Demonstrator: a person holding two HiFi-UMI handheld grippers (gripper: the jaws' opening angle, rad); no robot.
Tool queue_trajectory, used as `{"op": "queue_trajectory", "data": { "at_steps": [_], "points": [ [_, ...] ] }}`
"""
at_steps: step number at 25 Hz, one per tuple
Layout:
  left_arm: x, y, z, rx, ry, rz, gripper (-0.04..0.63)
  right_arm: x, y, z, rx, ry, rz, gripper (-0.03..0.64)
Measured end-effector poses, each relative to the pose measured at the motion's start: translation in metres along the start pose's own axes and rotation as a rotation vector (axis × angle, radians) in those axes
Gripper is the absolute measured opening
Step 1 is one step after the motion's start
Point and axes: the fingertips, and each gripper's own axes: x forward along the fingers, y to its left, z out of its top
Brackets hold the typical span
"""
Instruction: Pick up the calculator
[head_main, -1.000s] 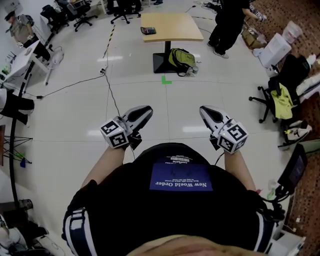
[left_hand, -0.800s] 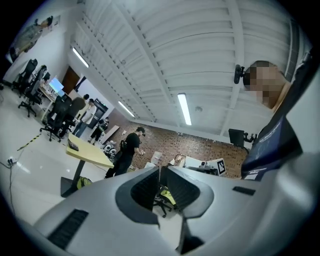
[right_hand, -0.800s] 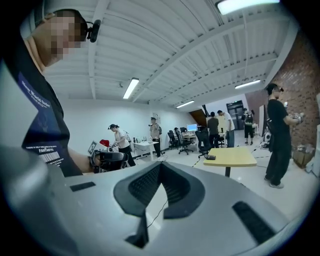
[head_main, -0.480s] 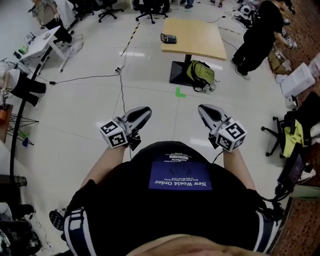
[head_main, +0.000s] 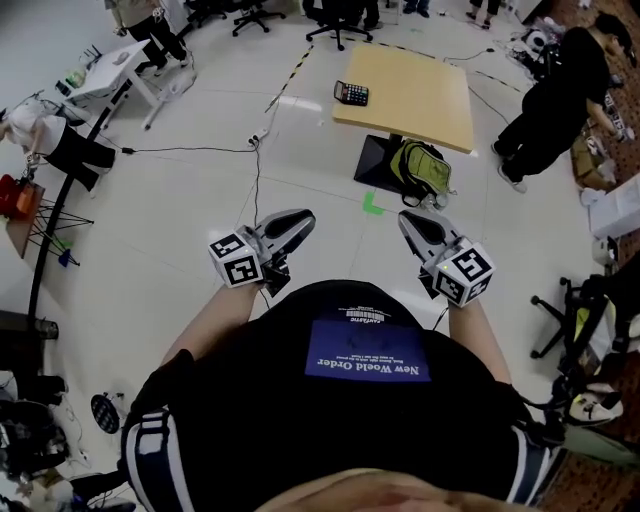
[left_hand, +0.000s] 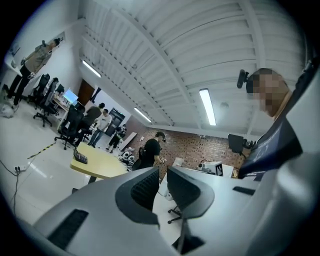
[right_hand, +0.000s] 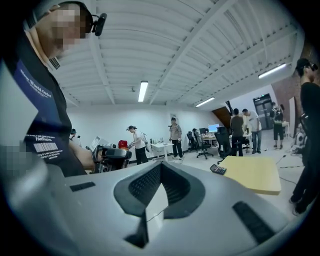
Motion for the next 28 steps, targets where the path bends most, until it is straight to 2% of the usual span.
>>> {"op": "queue_trajectory", "data": {
  "at_steps": [4,7,13,19,24,28],
  "points": [
    [0.029,0.025,0.009,-0.016,-0.002,-0.001,0.055,0.002,-0.044,-0.001,0.043,0.003,-0.046,-0.014],
    [0.048,0.051,0.015,-0.010,0.012,-0.033,0.055,0.016,-0.065,0.000,0.032,0.018,-0.073,-0.014],
    [0.083,0.138,0.048,-0.020,0.010,-0.118,0.055,0.077,-0.125,0.020,-0.017,0.016,-0.174,-0.014],
    [0.108,0.236,0.096,-0.006,0.057,-0.173,0.055,0.151,-0.175,0.057,-0.015,-0.012,-0.233,-0.014],
    [0.137,0.301,0.123,-0.009,0.110,-0.197,0.055,0.199,-0.222,0.068,0.010,-0.016,-0.277,-0.014],
    [0.169,0.335,0.126,-0.029,0.131,-0.192,0.055,0.216,-0.263,0.063,0.025,0.003,-0.278,-0.014]
  ]
}}
